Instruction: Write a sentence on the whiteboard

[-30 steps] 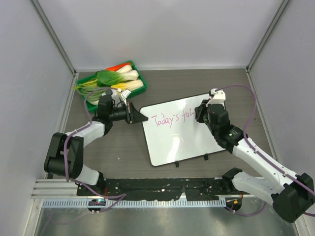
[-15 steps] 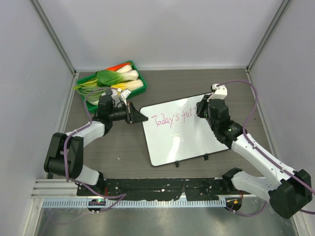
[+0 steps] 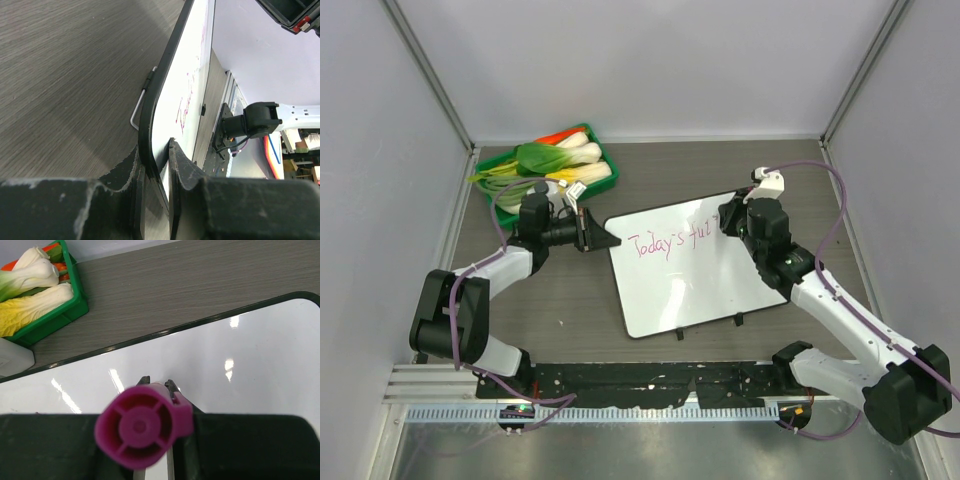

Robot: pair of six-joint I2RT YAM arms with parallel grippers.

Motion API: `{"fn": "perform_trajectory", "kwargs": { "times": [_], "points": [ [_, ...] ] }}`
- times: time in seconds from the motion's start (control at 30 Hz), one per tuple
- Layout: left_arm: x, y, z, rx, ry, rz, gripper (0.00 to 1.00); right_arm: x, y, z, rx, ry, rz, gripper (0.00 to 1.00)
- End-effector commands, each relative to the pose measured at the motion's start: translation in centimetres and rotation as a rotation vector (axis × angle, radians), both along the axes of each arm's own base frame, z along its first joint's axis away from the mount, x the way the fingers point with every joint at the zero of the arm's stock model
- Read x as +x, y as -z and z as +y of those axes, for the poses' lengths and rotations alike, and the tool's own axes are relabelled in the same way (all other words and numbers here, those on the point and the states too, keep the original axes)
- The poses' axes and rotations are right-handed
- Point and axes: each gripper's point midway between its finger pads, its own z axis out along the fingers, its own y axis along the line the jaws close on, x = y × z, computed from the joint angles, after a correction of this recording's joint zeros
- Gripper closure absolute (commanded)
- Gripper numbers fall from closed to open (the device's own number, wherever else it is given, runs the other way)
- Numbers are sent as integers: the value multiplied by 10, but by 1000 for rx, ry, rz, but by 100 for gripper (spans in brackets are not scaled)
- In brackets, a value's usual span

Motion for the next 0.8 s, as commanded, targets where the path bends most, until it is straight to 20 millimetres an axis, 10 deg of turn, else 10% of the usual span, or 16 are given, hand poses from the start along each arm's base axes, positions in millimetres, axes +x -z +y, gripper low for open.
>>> {"fn": "perform_trajectory", "kwargs": {
  "times": [0.0, 0.77],
  "points": [
    [-1, 26, -1, 106, 7, -60, 100, 7, -30, 9, 66, -22, -91, 99],
    [-1, 26, -1, 106, 5, -59, 100, -17, 14, 1, 25, -38, 30, 99]
  ]
}}
